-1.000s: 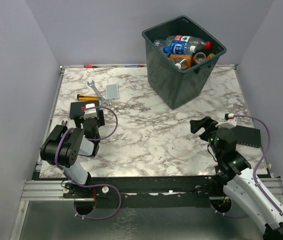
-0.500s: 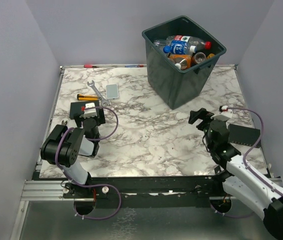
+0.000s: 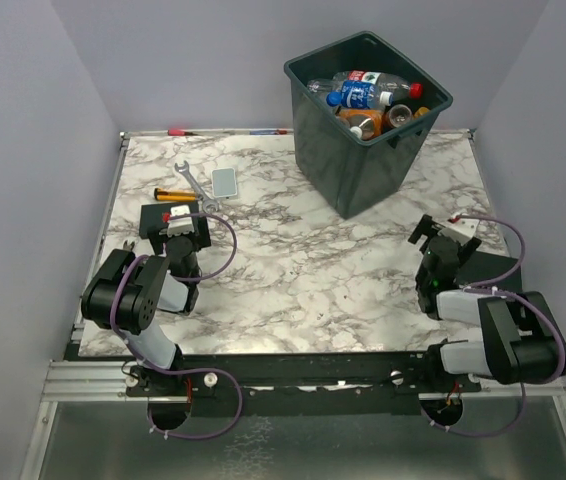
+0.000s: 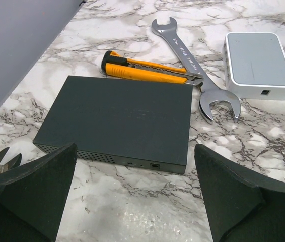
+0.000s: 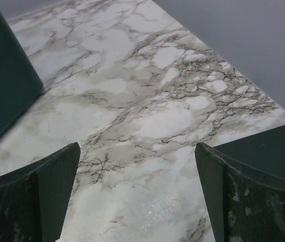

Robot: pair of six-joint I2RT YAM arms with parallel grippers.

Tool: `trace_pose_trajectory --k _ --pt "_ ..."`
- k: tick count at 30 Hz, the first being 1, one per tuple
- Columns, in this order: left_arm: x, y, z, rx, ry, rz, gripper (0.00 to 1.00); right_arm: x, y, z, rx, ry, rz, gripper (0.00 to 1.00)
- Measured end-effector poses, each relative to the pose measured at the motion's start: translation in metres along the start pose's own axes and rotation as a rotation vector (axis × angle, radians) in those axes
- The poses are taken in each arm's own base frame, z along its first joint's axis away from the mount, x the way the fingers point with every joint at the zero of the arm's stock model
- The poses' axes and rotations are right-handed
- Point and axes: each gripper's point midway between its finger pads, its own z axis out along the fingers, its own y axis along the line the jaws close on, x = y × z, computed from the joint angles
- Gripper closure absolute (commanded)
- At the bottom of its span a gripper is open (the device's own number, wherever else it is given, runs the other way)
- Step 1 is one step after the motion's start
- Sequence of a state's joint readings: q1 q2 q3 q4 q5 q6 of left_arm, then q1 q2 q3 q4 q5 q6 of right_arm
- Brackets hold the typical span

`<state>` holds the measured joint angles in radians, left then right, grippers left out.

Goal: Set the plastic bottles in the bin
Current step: Reset both arms

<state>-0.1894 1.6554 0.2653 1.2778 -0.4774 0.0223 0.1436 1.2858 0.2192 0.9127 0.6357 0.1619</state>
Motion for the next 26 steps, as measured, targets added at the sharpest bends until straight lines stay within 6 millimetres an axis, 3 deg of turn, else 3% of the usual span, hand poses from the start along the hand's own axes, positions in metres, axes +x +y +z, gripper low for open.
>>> trace_pose_trajectory --k 5,10,13,19,26 --pt "0.0 -0.001 0.0 0.003 -0.001 0.001 0.01 0.012 -0.002 0.017 -0.014 0.004 -0.033 0.0" --pt "-0.001 -0.003 -0.001 0.007 -0.005 -0.001 0.01 0.008 0.019 0.034 -0.09 0.006 -0.065 0.0" --pt "-0.002 -0.003 -0.001 0.007 -0.008 -0.002 0.01 0.002 0.024 0.029 -0.136 -0.03 -0.057 0.0" --pt "-0.002 -0.002 -0.001 0.005 -0.011 -0.004 0.01 0.017 0.026 0.022 -0.207 -0.025 -0.084 0.0" --pt "-0.002 -0.002 -0.001 0.003 -0.01 -0.004 0.01 0.007 0.03 0.024 -0.236 -0.061 -0.071 0.0"
